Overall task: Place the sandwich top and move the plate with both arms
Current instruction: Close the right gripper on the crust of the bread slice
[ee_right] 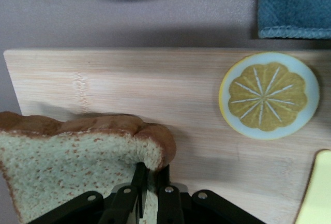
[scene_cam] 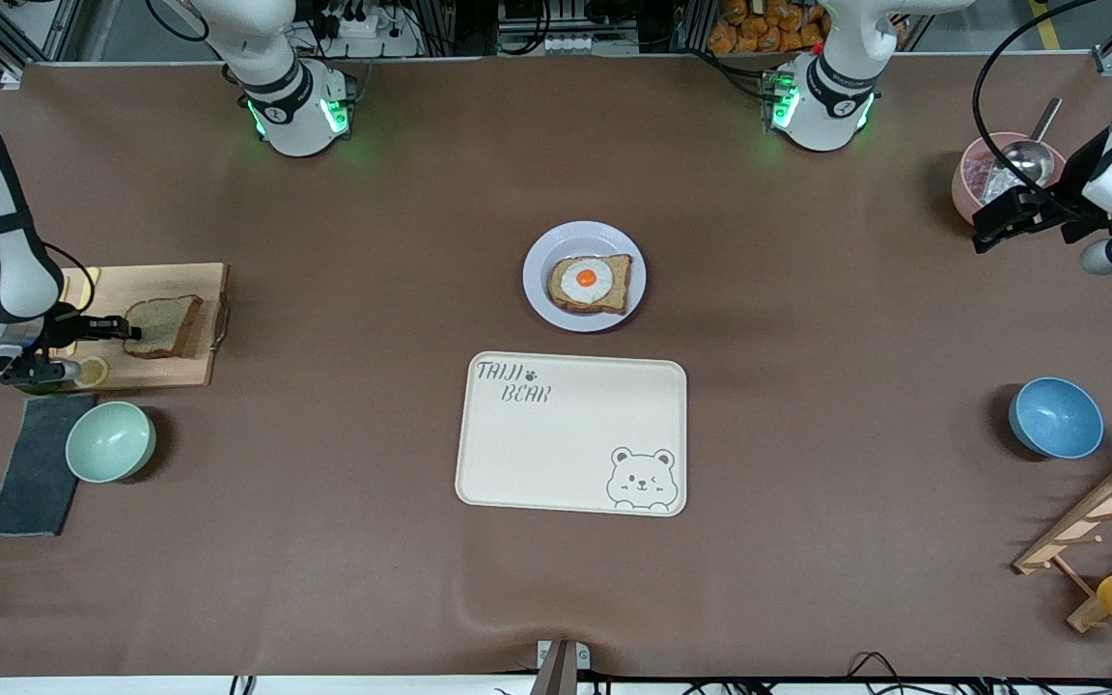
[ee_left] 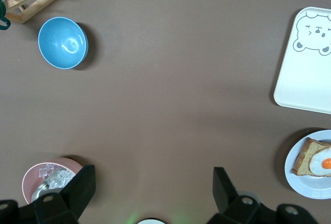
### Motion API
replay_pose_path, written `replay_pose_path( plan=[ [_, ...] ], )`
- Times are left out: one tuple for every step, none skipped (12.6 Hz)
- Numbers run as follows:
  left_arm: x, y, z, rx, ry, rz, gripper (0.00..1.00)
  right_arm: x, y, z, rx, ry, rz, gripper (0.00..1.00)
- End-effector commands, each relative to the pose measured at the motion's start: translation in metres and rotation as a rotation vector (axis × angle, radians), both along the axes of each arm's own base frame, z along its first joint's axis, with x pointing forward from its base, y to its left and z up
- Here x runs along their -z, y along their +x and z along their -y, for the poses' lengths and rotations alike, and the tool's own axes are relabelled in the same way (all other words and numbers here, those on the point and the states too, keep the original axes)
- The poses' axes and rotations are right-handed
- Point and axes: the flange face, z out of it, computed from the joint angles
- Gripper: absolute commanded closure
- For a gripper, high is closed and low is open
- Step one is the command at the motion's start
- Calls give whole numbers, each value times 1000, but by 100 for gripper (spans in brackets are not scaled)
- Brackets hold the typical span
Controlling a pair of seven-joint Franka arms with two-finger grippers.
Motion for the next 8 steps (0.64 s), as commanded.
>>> replay_pose_path(
  plan=[
    [2,1,0,-1,-14,1,0,-14,0,5,-6,8,10,100],
    [2,1,0,-3,-14,1,0,-23,3,4,-7,12,8,100],
    [3,2,0,-3,-14,0,0,-31,7,6,-9,19,2,100],
    [3,2,0,-3,-14,0,0,-38,10,7,-10,28,-9,100],
    [3,2,0,-1,-14,0,0,-45,13,7,-8,32,-12,100],
    [3,2,-1,-3,-14,0,0,-51,16,6,-7,37,-17,100],
    [4,2,-1,-6,-14,-3,0,-63,20,5,-8,41,-13,100],
    [4,2,-1,-5,-14,-3,0,-73,22,5,-4,52,-17,100]
  ],
)
